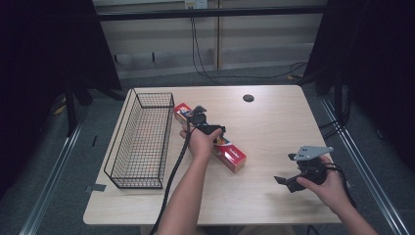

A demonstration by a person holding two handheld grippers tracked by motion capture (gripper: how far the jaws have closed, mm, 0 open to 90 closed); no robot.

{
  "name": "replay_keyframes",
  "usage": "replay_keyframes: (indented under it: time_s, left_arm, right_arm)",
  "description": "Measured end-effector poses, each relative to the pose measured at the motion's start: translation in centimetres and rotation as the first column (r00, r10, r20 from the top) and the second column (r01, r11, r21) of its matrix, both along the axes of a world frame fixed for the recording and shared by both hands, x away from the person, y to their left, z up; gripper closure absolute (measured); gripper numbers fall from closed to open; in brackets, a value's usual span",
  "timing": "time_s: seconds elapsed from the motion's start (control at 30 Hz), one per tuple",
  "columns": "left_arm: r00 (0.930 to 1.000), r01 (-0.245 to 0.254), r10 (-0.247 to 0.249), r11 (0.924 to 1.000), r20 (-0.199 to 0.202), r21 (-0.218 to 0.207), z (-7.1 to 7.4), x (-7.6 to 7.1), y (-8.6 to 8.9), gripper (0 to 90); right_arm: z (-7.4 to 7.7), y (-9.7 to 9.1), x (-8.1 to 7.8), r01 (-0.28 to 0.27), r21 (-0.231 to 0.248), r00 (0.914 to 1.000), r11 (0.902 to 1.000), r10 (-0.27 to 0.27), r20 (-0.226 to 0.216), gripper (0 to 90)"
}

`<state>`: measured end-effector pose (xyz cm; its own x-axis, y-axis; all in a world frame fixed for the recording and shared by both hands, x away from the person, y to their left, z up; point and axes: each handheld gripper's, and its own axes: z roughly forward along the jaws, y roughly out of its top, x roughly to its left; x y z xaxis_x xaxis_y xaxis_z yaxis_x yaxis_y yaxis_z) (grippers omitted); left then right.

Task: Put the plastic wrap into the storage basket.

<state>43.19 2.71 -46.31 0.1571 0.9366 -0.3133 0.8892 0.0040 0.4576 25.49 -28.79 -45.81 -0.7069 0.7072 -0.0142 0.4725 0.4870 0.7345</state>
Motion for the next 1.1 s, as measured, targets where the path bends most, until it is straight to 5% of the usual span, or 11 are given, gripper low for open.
replay_keyframes:
  time_s: [0.67, 1.1]
  left_arm:
    - [0.9982, -0.030, 0.029, 0.9993, -0.052, -0.020, -0.36, 0.26, -0.06, 2.1]
    - [0.9933, -0.018, 0.015, 0.9994, -0.115, -0.029, 0.56, 0.01, 0.61, 16.6]
  right_arm:
    - [0.02, -0.26, -0.02, 0.006, 0.000, 1.0000, 1.0000, -0.006, -0.006, 3.9]
    - [0.13, -0.32, -0.13, 0.004, -0.001, 1.0000, 1.0000, -0.004, -0.002, 4.0]
